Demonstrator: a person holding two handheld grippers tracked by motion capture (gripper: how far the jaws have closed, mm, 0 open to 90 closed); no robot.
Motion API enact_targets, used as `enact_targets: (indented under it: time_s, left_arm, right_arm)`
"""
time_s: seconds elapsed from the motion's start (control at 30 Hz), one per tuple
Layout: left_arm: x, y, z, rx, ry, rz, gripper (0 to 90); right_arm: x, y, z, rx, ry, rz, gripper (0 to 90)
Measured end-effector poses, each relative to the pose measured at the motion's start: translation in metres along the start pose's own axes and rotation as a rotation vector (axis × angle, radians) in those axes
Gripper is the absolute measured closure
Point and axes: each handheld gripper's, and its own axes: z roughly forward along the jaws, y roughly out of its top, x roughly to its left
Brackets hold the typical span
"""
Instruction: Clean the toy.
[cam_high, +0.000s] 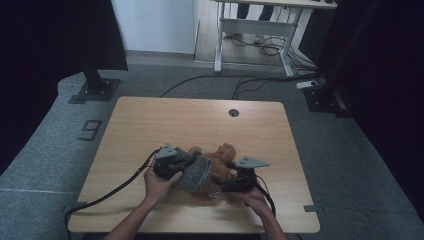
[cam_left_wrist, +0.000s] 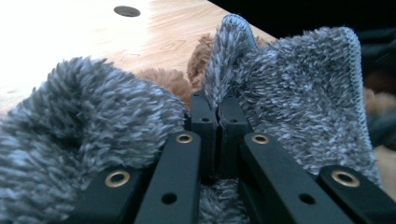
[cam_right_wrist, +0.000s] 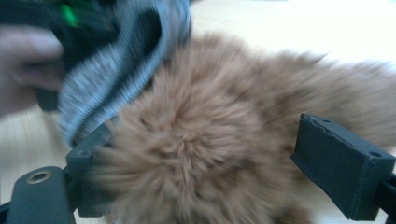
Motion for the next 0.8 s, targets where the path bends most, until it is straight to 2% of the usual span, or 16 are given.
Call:
enact_targets:
  time_s: [0.03, 0.07, 0.2, 0.3, 0.4, 0.43, 0.53, 0.63, 0.7, 0.73, 0.8]
  left_arm:
    - [0.0, -0.001, 0.0, 0.002, 0.0, -0.004, 87.4]
    - [0.0, -0.002, -0.001, 0.001, 0.011, 0.002, 87.4]
    - [0.002, 0.003, 0.0, -0.001, 0.014, -0.007, 87.4]
    - [0.005, 0.018, 0.006, 0.007, 0.016, -0.014, 87.0]
    - [0.006, 0.041, 0.012, 0.009, -0.005, -0.035, 86.4]
    - [0.004, 0.048, 0.014, 0.003, -0.013, -0.034, 86.3]
    - [-0.005, 0.071, 0.02, -0.016, -0.01, -0.006, 86.0]
    - [-0.01, 0.088, 0.034, -0.022, -0.02, -0.006, 86.0]
    - [-0.014, 0.096, 0.05, 0.003, -0.017, 0.006, 86.0]
    - [-0.017, 0.097, 0.062, 0.033, -0.005, 0.016, 86.0]
    - [-0.02, 0.091, 0.078, 0.084, 0.006, 0.027, 86.0]
  right_arm:
    - [0.003, -0.003, 0.01, 0.042, 0.004, -0.003, 13.1]
    - [0.007, -0.005, 0.016, 0.052, -0.035, -0.032, 17.2]
    - [0.013, -0.002, 0.017, 0.039, -0.079, -0.111, 41.4]
    - [0.014, -0.002, 0.019, 0.015, -0.145, -0.14, 49.5]
    - [0.008, 0.001, 0.02, -0.007, -0.197, -0.168, 50.9]
    - [0.005, 0.002, 0.021, -0.02, -0.219, -0.194, 51.2]
    - [-0.002, 0.005, 0.021, -0.043, -0.267, -0.224, 51.1]
    - [-0.007, 0.003, 0.02, -0.071, -0.304, -0.242, 51.0]
    - [-0.007, 0.001, 0.019, -0.078, -0.309, -0.256, 50.9]
    - [-0.006, 0.001, 0.02, -0.081, -0.312, -0.262, 50.8]
    - [-0.001, -0.001, 0.019, -0.083, -0.322, -0.29, 50.7]
